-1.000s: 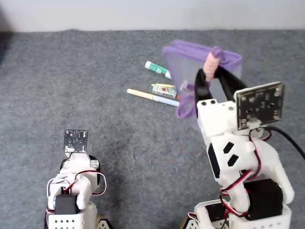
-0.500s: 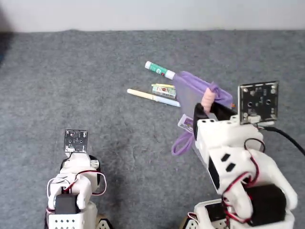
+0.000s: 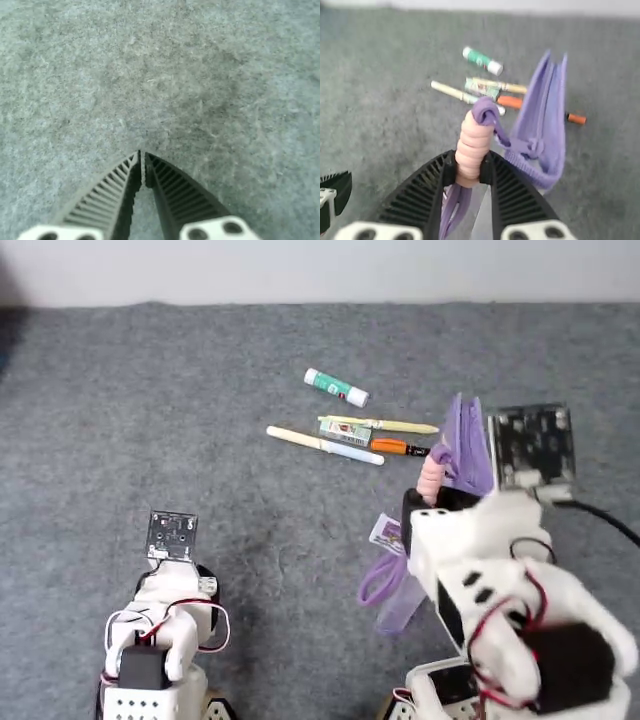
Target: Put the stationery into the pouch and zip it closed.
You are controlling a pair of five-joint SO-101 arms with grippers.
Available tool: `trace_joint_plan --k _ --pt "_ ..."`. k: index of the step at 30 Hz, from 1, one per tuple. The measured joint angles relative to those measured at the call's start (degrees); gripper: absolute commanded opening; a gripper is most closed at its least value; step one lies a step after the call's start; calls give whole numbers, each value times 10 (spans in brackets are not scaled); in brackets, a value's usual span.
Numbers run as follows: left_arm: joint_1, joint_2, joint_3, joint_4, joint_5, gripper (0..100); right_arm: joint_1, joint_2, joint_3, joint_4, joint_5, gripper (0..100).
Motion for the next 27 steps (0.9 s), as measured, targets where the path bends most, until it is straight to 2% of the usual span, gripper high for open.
trace_joint_plan --k 13,21,27 --pt "1 0 0 0 0 19 1 135 -116 31 -13 8" --pt "-2 0 -23 0 0 19 1 222 -259 31 -12 8" --pt "-55 0 -116 -14 1 17 -36 275 -374 32 58 8"
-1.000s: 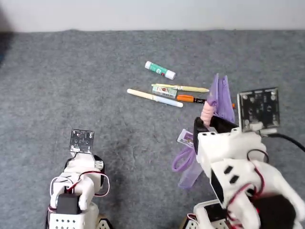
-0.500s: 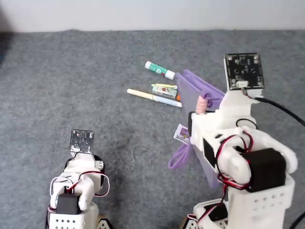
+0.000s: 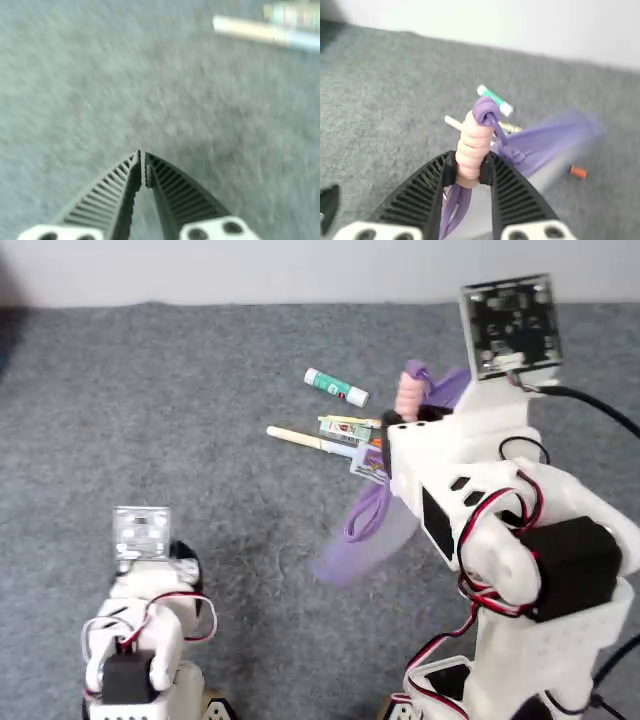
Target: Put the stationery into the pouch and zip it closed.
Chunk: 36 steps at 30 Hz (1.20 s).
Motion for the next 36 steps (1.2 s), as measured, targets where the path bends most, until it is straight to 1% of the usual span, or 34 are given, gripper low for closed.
trace_joint_plan --k 3,6,8,10,13,15,18,20,27,34,36 --pt "-21 0 -39 -30 2 18 -7 17 -24 0 17 8" --pt "-32 0 -76 -56 2 19 -18 36 -29 0 17 8" --pt "-30 0 -97 -63 2 23 -33 52 -30 1 1 8" --pt "-19 0 -113 -66 2 62 -50 71 -30 4 -18 8" --pt "9 0 -133 -62 2 174 -84 98 -30 14 -37 8" --pt "31 0 -140 -47 0 218 -110 107 -30 16 -43 8" --pt "49 0 -143 -20 0 221 -127 115 -30 16 -44 8" --pt "49 0 -143 -11 0 221 -135 116 -29 16 -44 8" --pt "52 0 -144 -9 -1 221 -180 86 42 16 -37 8" --pt "50 0 -148 -9 48 221 -215 16 155 16 -33 8" --pt "28 0 -161 -9 58 222 -222 -12 196 16 -32 8"
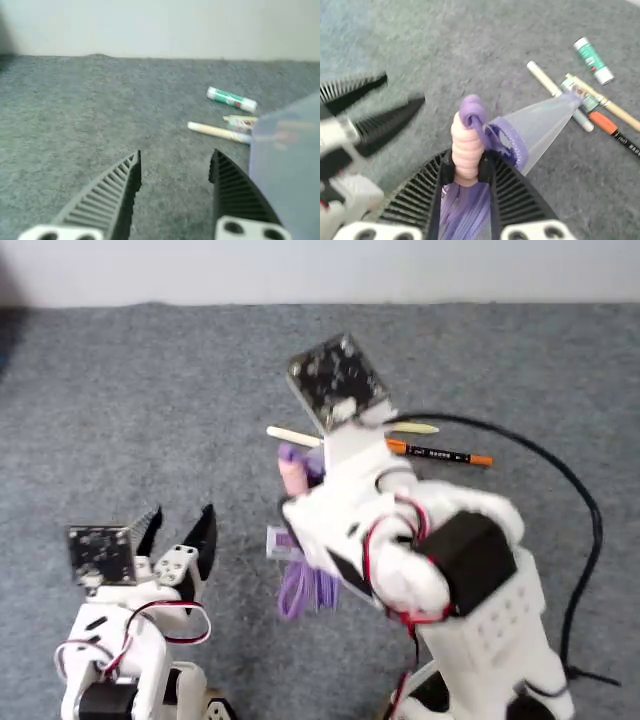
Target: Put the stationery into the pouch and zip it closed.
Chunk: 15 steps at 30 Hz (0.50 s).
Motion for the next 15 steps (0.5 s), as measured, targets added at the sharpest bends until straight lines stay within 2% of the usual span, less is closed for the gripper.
trace_joint_plan --k 3,6,11,15 --pt "-41 0 -17 0 4 224 -8 -43 60 0 5 8" --pt "-57 0 -32 0 4 225 -10 -80 113 0 49 8" --pt "-31 0 -55 19 4 250 -5 -121 171 -2 163 8" --pt "-4 0 -58 50 4 257 47 -105 219 -23 223 8"
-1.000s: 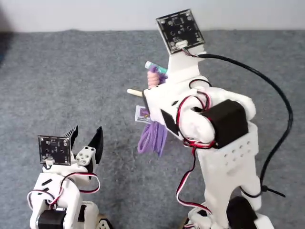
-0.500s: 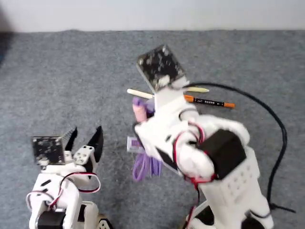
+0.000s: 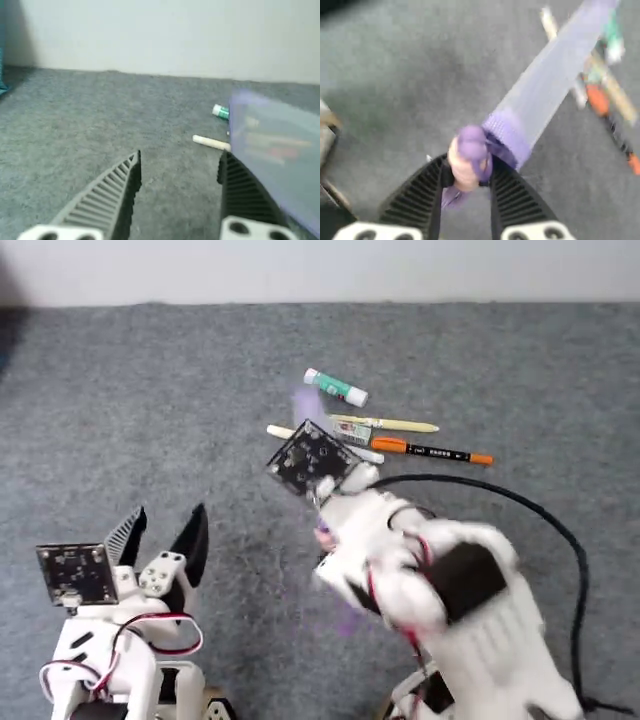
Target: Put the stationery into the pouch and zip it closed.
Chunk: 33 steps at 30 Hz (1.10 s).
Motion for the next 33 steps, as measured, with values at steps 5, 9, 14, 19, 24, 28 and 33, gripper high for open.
trace_joint_plan --k 5,9,14,19,24,28,33 --pt "9 0 -4 6 0 257 40 -5 5 -34 122 8" --pt "10 -1 -18 6 0 256 45 -7 6 -76 205 8" --pt "10 -1 -20 6 -7 254 50 -7 2 -149 236 8" --pt "10 -1 -20 6 -7 254 50 -7 -23 -219 236 8" --pt "16 -1 -20 6 -7 254 48 -7 -47 -268 236 8" --pt "57 -1 -13 3 -7 231 33 -7 -52 -278 236 8" --pt "143 -1 -13 -4 -7 167 8 -7 -52 -278 236 8"
